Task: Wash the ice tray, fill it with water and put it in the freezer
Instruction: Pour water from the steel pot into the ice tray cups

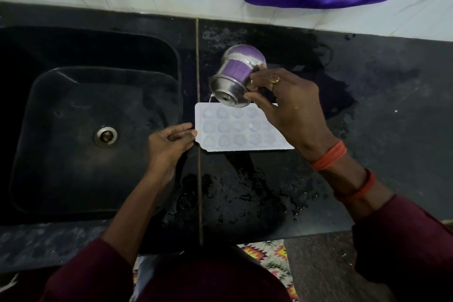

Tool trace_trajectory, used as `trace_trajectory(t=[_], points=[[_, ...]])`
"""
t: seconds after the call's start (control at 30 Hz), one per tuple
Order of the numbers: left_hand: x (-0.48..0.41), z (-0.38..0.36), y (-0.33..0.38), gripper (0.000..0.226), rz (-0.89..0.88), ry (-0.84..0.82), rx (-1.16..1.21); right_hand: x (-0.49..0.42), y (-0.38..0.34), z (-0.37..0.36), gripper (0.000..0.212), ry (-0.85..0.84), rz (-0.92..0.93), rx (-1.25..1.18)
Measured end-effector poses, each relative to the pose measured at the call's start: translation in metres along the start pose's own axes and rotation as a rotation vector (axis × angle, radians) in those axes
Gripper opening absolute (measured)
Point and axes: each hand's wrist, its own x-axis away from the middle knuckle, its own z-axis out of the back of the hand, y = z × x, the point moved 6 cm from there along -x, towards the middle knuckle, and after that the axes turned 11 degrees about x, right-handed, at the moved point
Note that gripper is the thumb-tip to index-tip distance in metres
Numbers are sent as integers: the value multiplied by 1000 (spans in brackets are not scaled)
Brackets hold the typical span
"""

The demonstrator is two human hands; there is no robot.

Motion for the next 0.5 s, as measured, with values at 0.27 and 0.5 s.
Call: trace_trajectory(t=[0.27,0.5], points=[[-1,0,-1,24,5,6,8,-2,-1,0,20,3,-9,13],[-2,1,0,24,1,4,10,-3,-1,-1,21,-12,2,12]])
